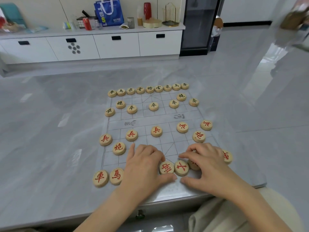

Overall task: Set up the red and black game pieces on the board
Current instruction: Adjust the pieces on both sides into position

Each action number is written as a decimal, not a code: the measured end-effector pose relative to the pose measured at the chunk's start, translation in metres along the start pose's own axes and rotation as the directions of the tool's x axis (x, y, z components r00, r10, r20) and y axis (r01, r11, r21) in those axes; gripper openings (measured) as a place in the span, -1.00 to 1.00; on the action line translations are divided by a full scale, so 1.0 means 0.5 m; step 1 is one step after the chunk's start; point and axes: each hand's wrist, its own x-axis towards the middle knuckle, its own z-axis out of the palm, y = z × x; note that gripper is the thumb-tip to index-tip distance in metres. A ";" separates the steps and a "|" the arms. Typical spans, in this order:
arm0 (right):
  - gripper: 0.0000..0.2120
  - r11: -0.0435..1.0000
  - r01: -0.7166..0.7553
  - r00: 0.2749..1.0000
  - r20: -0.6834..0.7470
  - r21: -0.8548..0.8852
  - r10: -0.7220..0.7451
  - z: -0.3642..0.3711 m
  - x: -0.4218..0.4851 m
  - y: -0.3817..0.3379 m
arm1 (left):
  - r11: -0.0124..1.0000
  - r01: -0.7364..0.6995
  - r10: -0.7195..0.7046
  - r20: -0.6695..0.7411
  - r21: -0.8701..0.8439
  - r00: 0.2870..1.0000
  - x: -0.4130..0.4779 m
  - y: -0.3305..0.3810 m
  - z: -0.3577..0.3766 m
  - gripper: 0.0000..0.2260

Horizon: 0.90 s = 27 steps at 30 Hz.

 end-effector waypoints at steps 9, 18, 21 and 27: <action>-0.49 1.000 0.028 0.999 -0.032 0.007 -0.028 0.010 0.006 -0.003 | 0.996 0.022 -0.021 0.012 -0.086 1.000 -0.005 -0.009 -0.005 -0.43; -0.37 0.999 -0.026 0.999 -0.037 -0.044 0.024 0.009 0.008 -0.001 | 0.994 -0.008 0.012 0.029 -0.109 0.999 -0.004 -0.010 -0.007 -0.56; -0.39 0.997 -0.046 0.997 -0.071 -0.060 0.041 0.013 0.007 -0.001 | 0.995 0.014 -0.011 0.032 -0.097 0.999 -0.003 -0.010 -0.007 -0.47; -0.50 0.999 -0.007 0.998 -0.061 -0.035 0.005 0.011 0.003 0.000 | 0.991 -0.001 0.002 0.013 -0.130 1.000 -0.003 -0.017 0.000 -0.65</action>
